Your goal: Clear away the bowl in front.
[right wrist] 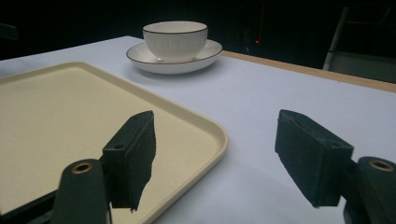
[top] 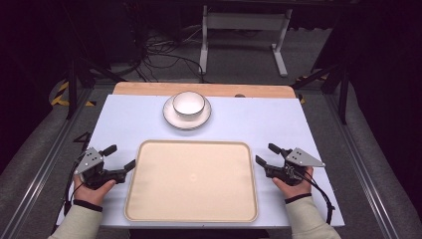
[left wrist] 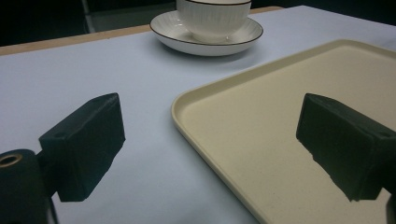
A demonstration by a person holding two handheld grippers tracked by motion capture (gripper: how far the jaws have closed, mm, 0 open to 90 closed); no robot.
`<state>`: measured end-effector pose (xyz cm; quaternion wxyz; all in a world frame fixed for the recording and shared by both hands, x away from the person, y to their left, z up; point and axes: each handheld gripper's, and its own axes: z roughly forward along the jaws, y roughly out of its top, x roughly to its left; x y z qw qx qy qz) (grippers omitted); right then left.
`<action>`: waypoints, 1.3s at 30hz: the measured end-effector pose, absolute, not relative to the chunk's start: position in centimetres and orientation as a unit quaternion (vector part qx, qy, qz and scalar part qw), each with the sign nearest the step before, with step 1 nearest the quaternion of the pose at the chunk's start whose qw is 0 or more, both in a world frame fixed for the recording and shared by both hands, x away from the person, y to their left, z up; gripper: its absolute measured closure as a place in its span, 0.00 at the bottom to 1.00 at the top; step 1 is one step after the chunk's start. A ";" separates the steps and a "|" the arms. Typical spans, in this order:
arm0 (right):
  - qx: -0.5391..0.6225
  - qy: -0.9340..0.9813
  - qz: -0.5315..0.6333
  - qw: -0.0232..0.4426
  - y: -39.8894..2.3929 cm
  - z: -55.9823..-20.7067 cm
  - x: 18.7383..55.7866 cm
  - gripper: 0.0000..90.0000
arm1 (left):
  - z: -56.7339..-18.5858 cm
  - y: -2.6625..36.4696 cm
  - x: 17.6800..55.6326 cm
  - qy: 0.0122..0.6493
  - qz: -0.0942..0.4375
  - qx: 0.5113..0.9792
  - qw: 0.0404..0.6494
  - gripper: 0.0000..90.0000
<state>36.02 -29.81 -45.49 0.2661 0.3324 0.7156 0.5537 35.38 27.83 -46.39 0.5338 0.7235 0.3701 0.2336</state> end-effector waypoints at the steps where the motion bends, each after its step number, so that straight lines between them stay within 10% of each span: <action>1: 0.332 0.716 0.554 0.266 -29.8 -45.5 36.0 0.33 | -46.4 27.8 35.4 0.370 0.234 0.724 0.534 0.10; 39: 0.347 0.710 0.556 0.257 -30.0 -45.6 36.3 0.32 | -42.4 27.6 36.7 0.362 0.218 0.703 0.573 0.11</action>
